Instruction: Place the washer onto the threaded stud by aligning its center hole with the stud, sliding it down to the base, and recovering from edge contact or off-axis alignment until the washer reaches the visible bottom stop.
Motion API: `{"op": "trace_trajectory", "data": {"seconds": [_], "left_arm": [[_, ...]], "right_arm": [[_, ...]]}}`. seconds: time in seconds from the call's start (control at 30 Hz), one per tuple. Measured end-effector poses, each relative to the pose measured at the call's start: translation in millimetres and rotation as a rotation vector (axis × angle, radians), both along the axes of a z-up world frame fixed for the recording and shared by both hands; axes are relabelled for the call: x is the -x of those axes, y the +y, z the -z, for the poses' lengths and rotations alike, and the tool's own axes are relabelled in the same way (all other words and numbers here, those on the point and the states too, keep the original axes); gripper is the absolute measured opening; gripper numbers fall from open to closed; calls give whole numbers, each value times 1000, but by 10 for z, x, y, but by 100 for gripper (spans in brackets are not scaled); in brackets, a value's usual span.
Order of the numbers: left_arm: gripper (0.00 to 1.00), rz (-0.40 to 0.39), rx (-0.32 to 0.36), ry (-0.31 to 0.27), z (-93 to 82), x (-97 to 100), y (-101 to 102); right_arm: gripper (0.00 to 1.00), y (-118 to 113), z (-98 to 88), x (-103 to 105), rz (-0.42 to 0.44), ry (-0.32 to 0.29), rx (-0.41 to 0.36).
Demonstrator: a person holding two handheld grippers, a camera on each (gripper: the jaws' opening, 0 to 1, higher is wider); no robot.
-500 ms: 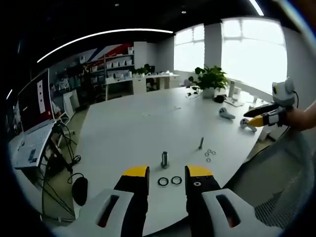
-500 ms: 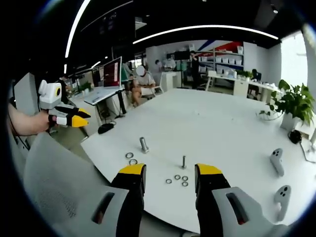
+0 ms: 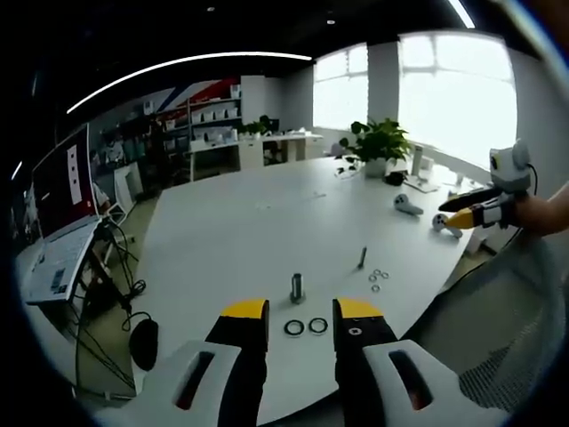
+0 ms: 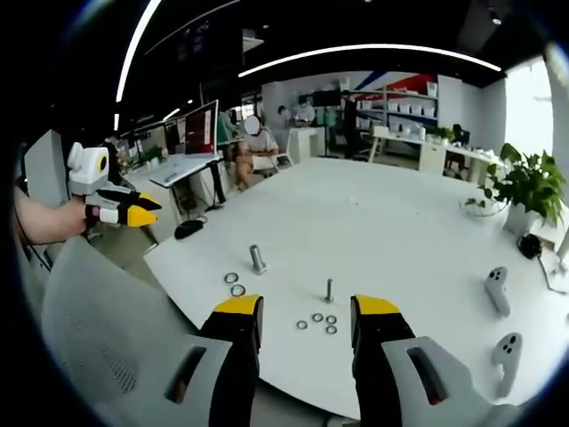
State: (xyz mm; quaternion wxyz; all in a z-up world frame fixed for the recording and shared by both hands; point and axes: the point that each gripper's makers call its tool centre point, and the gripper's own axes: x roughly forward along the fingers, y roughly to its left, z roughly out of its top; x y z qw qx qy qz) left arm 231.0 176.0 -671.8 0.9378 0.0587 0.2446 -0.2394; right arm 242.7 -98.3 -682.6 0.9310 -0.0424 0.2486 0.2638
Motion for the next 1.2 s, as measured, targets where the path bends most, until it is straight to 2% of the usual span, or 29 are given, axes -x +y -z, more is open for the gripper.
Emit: {"op": "trace_trajectory", "data": {"seconds": [0.53,1.2], "left_arm": [[26,3,2,10,13,-2,-10],[26,13,-15,20,47,14,-17]], "right_arm": [[41,-41,13,-7,13,1,17],[41,-58,-64,-17,26,-38,14]]}}
